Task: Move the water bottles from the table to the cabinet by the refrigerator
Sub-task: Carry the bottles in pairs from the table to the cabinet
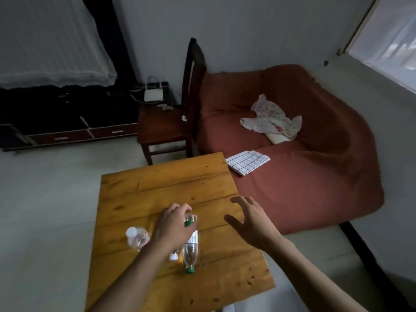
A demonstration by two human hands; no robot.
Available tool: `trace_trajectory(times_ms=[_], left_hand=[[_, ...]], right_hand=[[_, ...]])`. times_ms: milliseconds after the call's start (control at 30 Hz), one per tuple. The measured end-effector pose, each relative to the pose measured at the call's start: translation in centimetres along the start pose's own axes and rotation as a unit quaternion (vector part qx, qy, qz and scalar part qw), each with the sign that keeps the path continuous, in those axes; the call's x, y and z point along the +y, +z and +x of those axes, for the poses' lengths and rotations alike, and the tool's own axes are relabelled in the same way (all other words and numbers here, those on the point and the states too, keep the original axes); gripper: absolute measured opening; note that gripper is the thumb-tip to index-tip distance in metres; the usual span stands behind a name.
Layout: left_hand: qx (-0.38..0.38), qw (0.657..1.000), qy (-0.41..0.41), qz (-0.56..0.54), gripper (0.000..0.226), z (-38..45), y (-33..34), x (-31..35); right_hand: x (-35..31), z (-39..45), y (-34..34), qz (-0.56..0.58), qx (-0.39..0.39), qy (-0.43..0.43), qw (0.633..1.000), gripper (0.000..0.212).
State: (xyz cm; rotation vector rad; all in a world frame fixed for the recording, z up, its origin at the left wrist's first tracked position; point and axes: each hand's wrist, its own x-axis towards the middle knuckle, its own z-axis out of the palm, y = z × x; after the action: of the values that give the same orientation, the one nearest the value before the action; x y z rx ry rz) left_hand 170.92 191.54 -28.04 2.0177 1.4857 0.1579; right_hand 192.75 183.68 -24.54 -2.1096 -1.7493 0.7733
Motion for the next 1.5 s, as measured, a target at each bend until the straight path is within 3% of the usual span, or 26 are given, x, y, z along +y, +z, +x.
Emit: trace_trajectory(times_ms=[133, 433, 700, 967, 1367, 1500], left_hand=[[0.002, 0.998, -0.055, 0.004, 0.04, -0.5, 1.8, -1.7], [-0.076, 0.991, -0.111, 0.008, 0.041, -1.5, 7.1, -7.8], [-0.129, 0.985, -0.115, 0.022, 0.049, -1.5, 12.6, -13.9], [-0.118, 0.988, -0.1, 0.014, 0.06, 0.4, 18.1, -18.1], [-0.156, 0.979, -0.112, 0.072, 0.061, 2.3, 22.2, -20.5], [-0.14, 0.982, -0.118, 0.045, 0.05, 2.9, 22.6, -20.5]], right_hand=[[1.2, 2.8, 2.2, 0.006, -0.039, -0.022, 0.999, 0.058], [2.7, 4.3, 11.3, 0.001, -0.113, -0.02, 0.993, 0.06], [4.5, 2.9, 20.9, -0.01, -0.161, 0.017, 0.987, 0.061], [6.3, 3.6, 29.3, -0.012, -0.191, 0.037, 0.981, 0.065], [6.9, 3.2, 32.6, -0.008, -0.211, 0.046, 0.976, 0.066], [6.8, 3.4, 32.9, -0.009, -0.213, 0.047, 0.976, 0.064]])
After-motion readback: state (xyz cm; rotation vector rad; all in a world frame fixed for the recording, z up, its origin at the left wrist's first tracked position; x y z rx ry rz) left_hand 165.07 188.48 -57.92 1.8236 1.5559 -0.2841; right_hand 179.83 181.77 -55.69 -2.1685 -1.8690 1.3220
